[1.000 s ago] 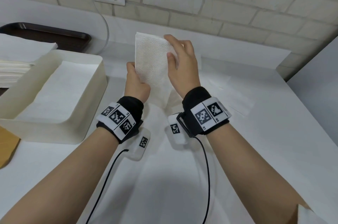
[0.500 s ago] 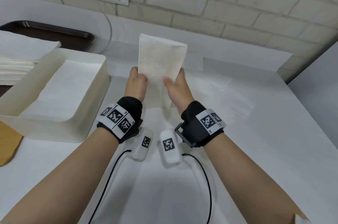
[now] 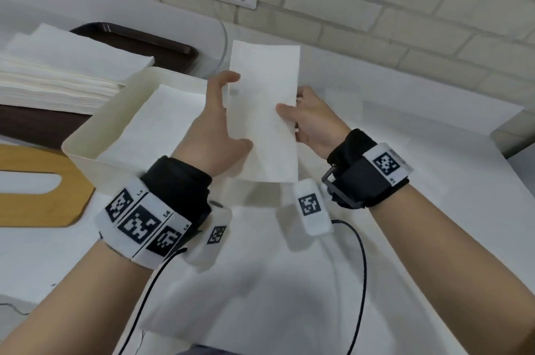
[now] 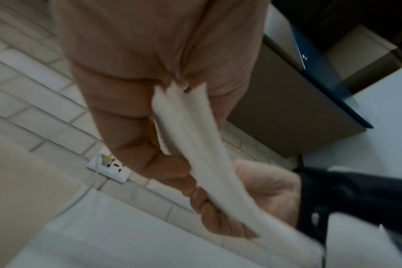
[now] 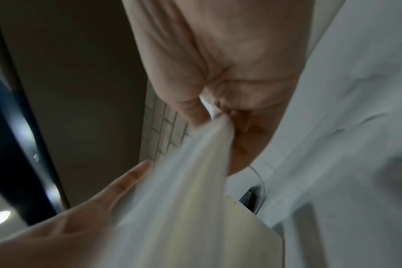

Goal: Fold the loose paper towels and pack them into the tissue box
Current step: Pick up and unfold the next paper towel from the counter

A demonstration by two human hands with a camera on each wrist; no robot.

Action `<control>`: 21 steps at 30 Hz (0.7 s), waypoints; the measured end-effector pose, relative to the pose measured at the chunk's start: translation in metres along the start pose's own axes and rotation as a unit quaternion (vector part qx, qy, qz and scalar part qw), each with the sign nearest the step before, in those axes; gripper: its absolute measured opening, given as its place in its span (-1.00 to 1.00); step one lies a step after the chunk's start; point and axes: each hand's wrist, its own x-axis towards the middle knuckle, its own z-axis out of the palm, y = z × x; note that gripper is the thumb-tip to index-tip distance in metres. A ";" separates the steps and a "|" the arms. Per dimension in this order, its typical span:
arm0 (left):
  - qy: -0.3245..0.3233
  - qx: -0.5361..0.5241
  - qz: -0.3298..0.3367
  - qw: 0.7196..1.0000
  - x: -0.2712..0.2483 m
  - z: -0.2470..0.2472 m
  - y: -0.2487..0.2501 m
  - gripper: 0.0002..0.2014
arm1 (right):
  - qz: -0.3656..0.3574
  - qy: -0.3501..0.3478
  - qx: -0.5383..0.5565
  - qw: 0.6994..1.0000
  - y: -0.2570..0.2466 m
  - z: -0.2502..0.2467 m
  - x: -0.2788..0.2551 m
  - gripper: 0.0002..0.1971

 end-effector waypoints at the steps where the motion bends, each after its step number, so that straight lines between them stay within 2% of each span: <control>1: 0.003 0.005 -0.002 1.000 -0.004 -0.009 -0.001 -0.42 | -0.022 -0.015 0.009 1.000 -0.004 0.003 0.003 -0.60; 3: -0.002 0.028 -0.020 0.999 -0.009 -0.027 -0.005 -0.67 | -0.068 -0.041 0.013 0.997 -0.011 0.010 0.012 -0.42; 4: -0.008 0.031 -0.032 0.999 -0.011 -0.034 -0.009 -0.73 | -0.082 -0.064 -0.001 0.995 -0.014 0.015 0.016 -0.38; 7: -0.012 0.002 -0.077 0.997 -0.017 -0.056 -0.018 -0.76 | -0.102 -0.132 -0.108 0.980 -0.025 0.035 0.029 -0.54; 9: 0.029 -0.013 -0.090 0.995 -0.018 -0.073 -0.023 -0.76 | -0.111 -0.122 -0.160 0.973 -0.029 0.052 0.039 -0.67; 12: 0.112 0.009 -0.089 0.990 -0.015 -0.093 -0.032 -0.77 | -0.145 -0.077 -0.238 0.957 -0.030 0.077 0.056 -0.67; 15: 0.132 0.094 -0.121 0.979 -0.007 -0.101 -0.044 -0.71 | -0.150 -0.101 -0.357 0.916 -0.028 0.097 0.069 -0.55; 19: 0.090 0.204 -0.188 0.957 0.003 -0.098 -0.062 -0.60 | -0.126 -0.116 -0.479 0.861 -0.023 0.113 0.077 -0.47; 21: 0.068 0.225 -0.213 0.948 0.007 -0.097 -0.067 -0.55 | -0.116 -0.136 -0.570 0.802 -0.024 0.121 0.080 -0.50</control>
